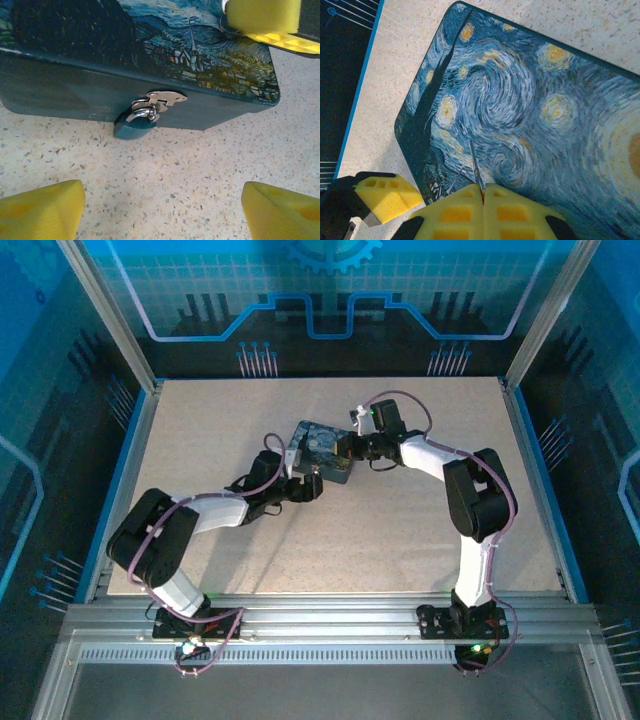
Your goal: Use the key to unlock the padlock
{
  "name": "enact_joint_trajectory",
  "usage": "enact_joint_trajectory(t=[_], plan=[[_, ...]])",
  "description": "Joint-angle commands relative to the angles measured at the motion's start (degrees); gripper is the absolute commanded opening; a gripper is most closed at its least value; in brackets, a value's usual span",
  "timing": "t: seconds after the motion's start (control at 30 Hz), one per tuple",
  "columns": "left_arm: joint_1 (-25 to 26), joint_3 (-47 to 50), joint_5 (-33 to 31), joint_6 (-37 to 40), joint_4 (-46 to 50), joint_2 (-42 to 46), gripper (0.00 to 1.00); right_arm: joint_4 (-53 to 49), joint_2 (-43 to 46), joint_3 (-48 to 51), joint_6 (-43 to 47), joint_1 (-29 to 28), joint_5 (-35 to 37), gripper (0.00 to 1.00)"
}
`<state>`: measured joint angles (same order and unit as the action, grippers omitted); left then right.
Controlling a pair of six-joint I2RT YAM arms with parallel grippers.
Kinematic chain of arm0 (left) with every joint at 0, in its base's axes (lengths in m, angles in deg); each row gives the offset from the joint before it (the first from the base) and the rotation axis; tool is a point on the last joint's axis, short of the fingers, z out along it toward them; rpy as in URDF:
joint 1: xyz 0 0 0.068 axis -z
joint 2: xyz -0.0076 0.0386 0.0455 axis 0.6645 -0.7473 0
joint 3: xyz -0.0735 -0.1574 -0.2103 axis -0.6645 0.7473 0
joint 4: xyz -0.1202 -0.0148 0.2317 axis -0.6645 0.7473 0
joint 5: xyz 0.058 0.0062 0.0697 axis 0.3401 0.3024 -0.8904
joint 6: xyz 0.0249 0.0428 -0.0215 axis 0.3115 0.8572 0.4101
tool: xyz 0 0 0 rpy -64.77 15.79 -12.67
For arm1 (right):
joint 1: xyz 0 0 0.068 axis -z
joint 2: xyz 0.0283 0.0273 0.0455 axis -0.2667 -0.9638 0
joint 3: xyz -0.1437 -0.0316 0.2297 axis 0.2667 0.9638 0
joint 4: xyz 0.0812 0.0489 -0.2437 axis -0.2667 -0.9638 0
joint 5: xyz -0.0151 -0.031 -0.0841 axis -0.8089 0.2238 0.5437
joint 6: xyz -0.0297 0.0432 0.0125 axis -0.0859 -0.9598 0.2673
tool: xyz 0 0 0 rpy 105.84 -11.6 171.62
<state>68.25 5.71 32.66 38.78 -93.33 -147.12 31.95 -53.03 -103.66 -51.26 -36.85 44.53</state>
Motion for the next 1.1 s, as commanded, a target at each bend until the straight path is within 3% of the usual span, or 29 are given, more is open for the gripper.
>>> enact_joint_trajectory(t=[0.0,0.67,1.07], plan=[[-0.52,-2.25,1.77,2.47,-3.58,-2.37,0.82,-6.5,-2.06,-0.72,1.59,-0.85,2.05,0.04],[-1.41,-9.09,3.22,5.89,-4.57,-12.3,0.7,-7.83,-1.89,0.38,2.99,-1.45,3.0,0.04],[-1.65,-10.01,5.52,4.15,-6.23,-15.55,0.59,-7.22,-1.4,0.73,2.76,-1.68,2.99,0.04]])
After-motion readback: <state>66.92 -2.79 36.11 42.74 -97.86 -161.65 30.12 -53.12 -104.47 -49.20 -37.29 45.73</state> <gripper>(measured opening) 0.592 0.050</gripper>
